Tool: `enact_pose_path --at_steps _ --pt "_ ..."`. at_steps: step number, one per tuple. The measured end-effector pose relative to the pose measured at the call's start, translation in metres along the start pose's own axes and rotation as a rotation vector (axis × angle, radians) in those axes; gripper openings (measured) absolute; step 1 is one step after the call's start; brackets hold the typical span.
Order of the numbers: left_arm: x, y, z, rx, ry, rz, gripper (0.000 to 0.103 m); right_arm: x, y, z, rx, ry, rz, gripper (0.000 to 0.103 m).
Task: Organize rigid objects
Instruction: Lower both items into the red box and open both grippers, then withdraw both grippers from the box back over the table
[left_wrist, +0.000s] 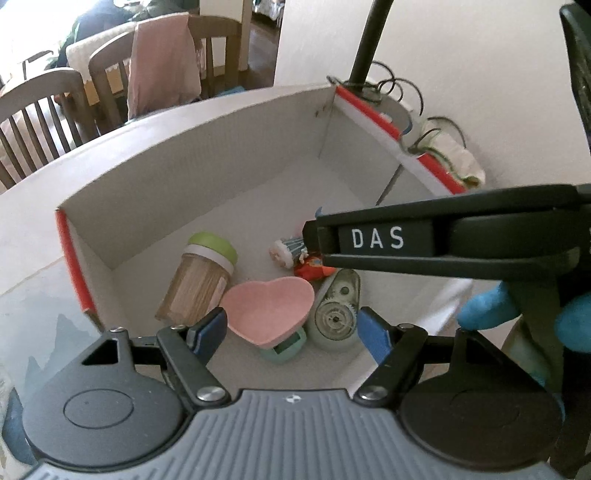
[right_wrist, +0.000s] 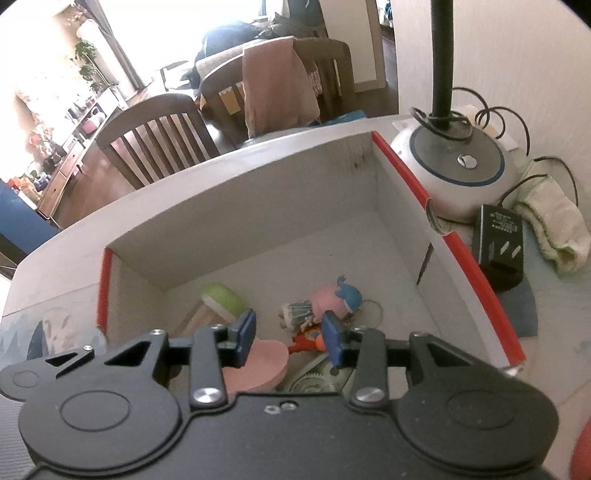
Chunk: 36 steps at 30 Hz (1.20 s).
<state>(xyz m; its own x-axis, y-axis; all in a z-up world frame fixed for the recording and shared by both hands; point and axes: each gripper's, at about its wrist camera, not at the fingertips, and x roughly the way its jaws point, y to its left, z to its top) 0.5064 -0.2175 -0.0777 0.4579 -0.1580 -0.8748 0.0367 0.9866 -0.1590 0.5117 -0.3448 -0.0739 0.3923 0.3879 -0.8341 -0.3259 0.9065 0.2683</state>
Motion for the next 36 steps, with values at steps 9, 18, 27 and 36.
enact_pose_path --at_steps 9,18,27,36 --pt "-0.05 0.009 -0.018 -0.017 -0.085 -0.034 0.077 -0.039 0.024 -0.017 -0.042 -0.054 0.017 0.055" --pt "-0.096 0.023 -0.046 -0.026 -0.159 -0.081 0.077 -0.074 0.054 -0.038 -0.081 -0.102 0.052 0.064" --pt "-0.14 0.045 -0.084 -0.04 -0.232 -0.104 0.077 -0.104 0.086 -0.065 -0.084 -0.155 0.082 0.081" --pt "-0.183 0.085 -0.129 -0.069 -0.29 -0.097 0.083 -0.129 0.116 -0.105 -0.107 -0.226 0.121 0.087"
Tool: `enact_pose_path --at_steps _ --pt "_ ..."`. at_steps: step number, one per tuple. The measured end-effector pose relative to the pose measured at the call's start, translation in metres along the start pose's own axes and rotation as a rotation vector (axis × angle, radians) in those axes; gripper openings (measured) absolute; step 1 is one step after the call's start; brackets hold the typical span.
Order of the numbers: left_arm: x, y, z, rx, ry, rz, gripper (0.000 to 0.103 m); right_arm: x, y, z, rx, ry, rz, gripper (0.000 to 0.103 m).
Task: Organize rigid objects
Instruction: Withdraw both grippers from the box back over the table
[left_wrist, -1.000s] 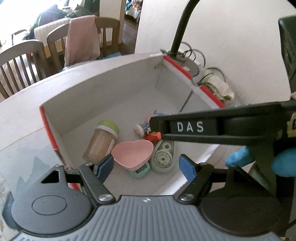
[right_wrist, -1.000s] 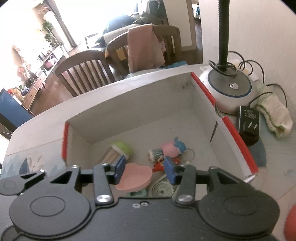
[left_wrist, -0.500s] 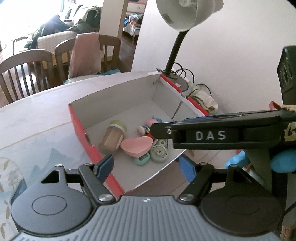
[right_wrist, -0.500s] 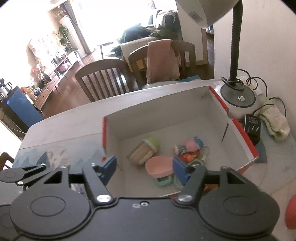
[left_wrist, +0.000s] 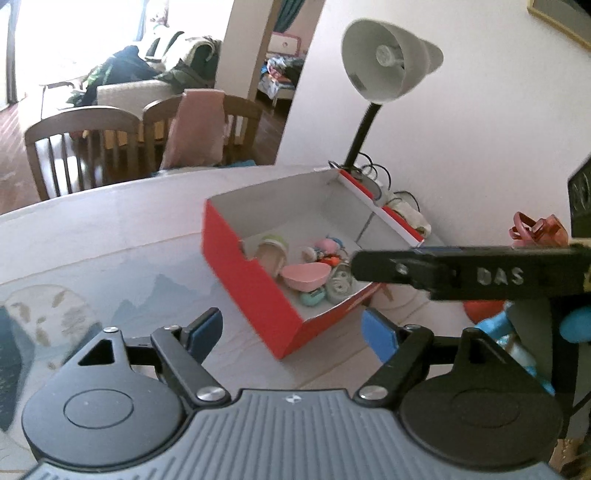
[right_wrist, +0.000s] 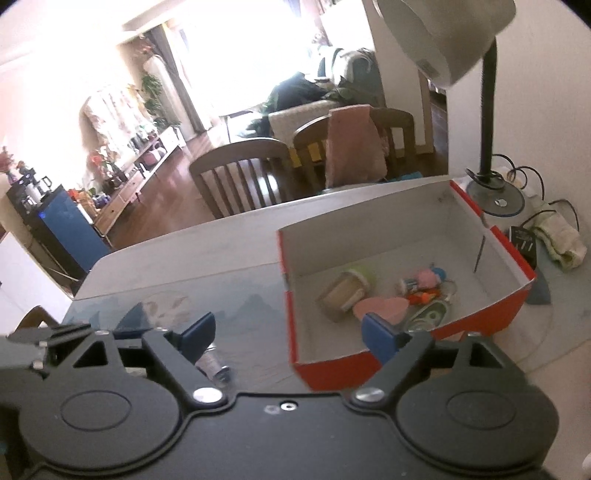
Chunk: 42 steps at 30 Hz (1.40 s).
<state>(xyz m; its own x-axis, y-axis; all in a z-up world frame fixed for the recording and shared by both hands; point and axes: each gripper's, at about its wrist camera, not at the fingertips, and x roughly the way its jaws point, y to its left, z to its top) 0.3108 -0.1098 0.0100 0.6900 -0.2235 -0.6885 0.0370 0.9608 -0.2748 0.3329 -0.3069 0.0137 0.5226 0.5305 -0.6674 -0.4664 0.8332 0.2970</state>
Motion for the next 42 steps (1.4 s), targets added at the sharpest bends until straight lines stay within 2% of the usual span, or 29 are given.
enact_pose_path --at_steps 3,6,17,20,24,30,34,38,42 --pt "-0.018 0.016 -0.008 -0.012 -0.017 0.014 0.083 -0.007 0.018 -0.012 -0.035 -0.028 -0.004 0.089" --pt "-0.032 0.03 -0.016 -0.014 -0.023 0.023 0.084 -0.012 0.035 -0.023 -0.054 -0.056 0.002 0.097" --pt "-0.069 0.082 -0.05 -0.068 -0.036 0.039 0.088 -0.006 0.088 -0.06 -0.107 -0.088 0.021 0.101" --pt "-0.074 0.094 -0.058 -0.069 -0.036 0.048 0.089 0.001 0.102 -0.073 -0.119 -0.064 0.028 0.102" --pt "-0.077 0.112 -0.07 -0.077 -0.041 0.054 0.1 0.012 0.12 -0.089 -0.15 -0.023 0.042 0.101" --pt "-0.075 0.132 -0.083 -0.09 -0.033 0.046 0.102 0.028 0.149 -0.12 -0.239 0.027 0.043 0.101" --pt "-0.07 0.142 -0.094 -0.076 -0.042 0.067 0.103 0.044 0.162 -0.136 -0.269 0.058 0.021 0.099" --pt "-0.053 0.157 -0.107 -0.085 0.004 0.121 0.103 0.06 0.168 -0.149 -0.272 0.092 0.011 0.097" --pt "-0.032 0.171 -0.12 -0.121 0.071 0.115 0.103 0.075 0.175 -0.16 -0.314 0.127 0.003 0.093"
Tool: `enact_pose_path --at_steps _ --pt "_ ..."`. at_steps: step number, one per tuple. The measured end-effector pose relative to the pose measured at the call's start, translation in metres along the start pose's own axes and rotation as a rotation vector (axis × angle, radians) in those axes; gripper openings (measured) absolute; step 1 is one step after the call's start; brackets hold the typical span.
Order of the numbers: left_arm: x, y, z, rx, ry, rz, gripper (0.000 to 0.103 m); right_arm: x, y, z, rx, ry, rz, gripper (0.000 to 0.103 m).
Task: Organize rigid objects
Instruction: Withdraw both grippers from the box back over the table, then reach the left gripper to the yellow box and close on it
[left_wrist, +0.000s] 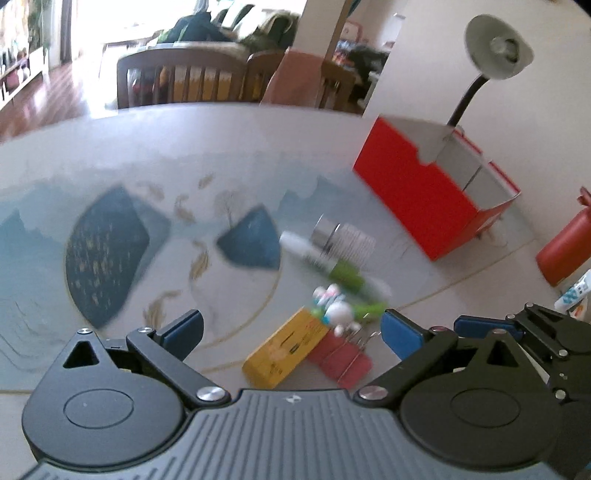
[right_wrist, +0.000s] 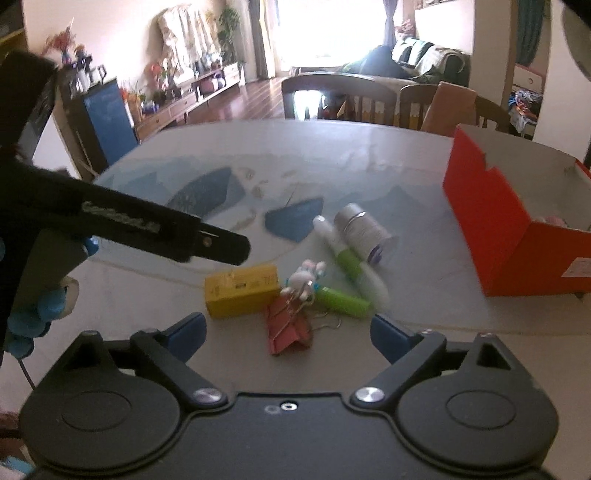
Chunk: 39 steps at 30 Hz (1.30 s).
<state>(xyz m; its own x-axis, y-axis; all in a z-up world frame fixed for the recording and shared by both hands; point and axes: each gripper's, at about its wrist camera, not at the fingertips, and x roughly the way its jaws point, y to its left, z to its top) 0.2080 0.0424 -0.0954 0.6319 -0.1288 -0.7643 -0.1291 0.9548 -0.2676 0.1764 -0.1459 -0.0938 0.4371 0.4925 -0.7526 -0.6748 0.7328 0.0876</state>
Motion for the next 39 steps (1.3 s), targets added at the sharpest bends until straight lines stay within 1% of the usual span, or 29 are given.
enact_pose_path --at_steps 2,8,11,19,24,28,34,39 --pt "0.009 0.004 -0.005 -0.006 0.021 0.011 0.103 0.009 0.003 -0.003 -0.015 0.018 0.003 0.091" --pt "0.026 0.008 -0.016 0.014 0.056 0.008 0.103 0.028 0.006 -0.011 -0.027 0.058 -0.006 0.085" --pt "0.034 0.009 -0.021 0.028 0.072 0.011 0.103 0.031 0.004 -0.014 -0.023 0.067 -0.01 0.082" --pt "0.048 0.015 -0.026 0.018 0.098 0.019 0.103 0.035 -0.01 -0.012 0.02 0.066 0.012 0.074" --pt "0.053 0.016 -0.024 0.023 0.104 0.012 0.103 0.041 -0.013 -0.008 0.025 0.076 0.061 0.063" --pt "0.057 0.017 -0.023 0.031 0.104 0.011 0.102 0.048 -0.014 -0.004 0.014 0.081 0.076 0.057" --pt "0.061 0.019 -0.02 0.03 0.096 0.01 0.101 0.054 -0.023 0.004 0.039 0.094 0.119 0.043" --pt "0.062 0.02 -0.017 0.038 0.084 0.01 0.095 0.054 -0.028 0.007 0.057 0.109 0.159 0.033"
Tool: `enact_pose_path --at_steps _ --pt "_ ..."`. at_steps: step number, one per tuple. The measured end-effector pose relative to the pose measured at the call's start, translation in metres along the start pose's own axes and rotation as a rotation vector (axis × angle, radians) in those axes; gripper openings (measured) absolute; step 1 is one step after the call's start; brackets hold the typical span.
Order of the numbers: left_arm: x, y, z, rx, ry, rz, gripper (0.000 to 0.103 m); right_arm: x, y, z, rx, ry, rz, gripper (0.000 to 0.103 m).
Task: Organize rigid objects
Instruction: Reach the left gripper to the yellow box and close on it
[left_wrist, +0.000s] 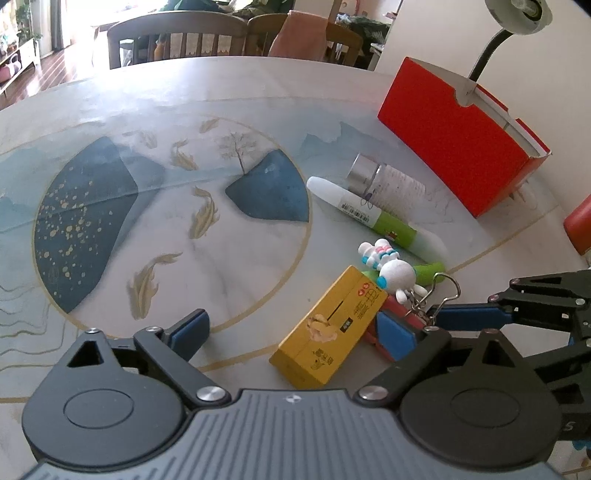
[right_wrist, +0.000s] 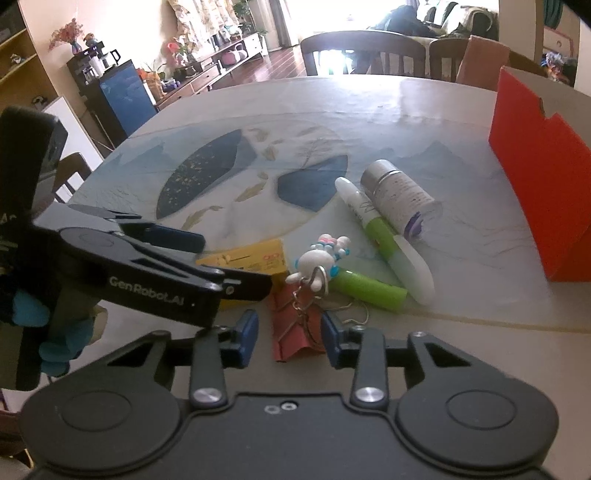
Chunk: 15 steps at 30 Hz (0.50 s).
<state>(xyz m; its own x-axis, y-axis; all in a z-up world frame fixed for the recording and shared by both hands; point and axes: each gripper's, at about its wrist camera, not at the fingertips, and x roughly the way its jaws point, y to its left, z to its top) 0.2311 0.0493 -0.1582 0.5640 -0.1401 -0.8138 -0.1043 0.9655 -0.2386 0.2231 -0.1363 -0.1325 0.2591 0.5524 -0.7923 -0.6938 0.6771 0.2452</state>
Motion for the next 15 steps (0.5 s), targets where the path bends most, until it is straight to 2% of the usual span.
enact_pose_path --at_steps 9,15 --pt "0.001 -0.001 0.004 0.021 -0.02 0.007 0.074 -0.002 -0.009 0.004 0.056 0.01 0.031 0.017" --pt "0.001 -0.001 0.005 0.027 -0.02 0.013 0.071 -0.004 -0.013 0.001 0.063 0.018 0.012 0.015"
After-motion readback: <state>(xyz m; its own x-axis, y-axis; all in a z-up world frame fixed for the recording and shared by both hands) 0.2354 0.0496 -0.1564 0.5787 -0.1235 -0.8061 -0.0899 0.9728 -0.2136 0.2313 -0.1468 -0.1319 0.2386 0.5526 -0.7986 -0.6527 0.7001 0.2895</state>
